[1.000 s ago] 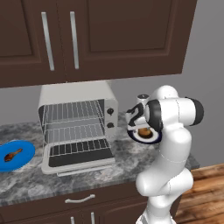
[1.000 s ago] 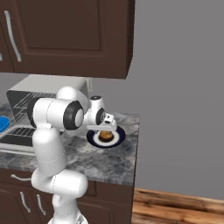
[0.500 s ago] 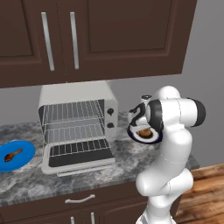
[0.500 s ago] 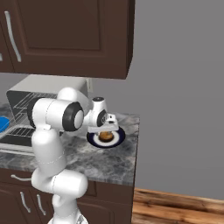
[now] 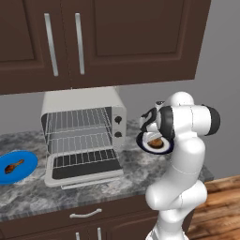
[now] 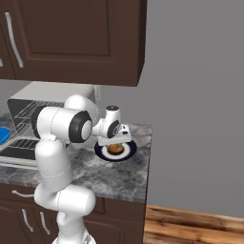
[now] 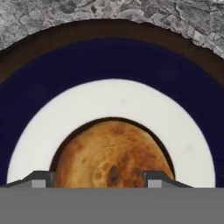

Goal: Open the toaster oven door. Place the bread on the bottom rack in the toaster oven and place the chicken drumstick on the top rack.

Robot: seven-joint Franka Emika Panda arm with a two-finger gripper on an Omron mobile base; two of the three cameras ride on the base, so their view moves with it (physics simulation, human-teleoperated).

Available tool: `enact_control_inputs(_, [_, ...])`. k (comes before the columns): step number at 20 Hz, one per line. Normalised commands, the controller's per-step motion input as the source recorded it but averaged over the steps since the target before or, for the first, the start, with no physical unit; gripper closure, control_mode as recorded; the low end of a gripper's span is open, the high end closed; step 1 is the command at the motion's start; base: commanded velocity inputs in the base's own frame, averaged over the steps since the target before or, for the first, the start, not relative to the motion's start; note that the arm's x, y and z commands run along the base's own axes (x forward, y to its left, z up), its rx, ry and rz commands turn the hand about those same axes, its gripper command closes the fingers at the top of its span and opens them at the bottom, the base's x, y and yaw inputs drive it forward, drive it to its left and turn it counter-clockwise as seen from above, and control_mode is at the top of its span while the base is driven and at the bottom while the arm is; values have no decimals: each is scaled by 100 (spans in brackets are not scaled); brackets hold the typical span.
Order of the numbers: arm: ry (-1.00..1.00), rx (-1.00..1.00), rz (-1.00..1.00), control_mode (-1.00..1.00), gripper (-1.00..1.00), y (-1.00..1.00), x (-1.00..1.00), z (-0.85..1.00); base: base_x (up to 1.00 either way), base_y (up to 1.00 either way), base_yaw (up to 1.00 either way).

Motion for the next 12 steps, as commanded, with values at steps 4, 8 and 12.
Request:
enact_control_inputs(4, [0, 2, 0, -100, -100, 24, -2, -42, 0, 0, 0])
enact_control_inputs(8, [-1, 1, 0, -100, -100, 21, -6, -13, 0, 0, 0])
enact_control_inputs(12, [-1, 0, 0, -100, -100, 12, -10, 7, 0, 0, 0])
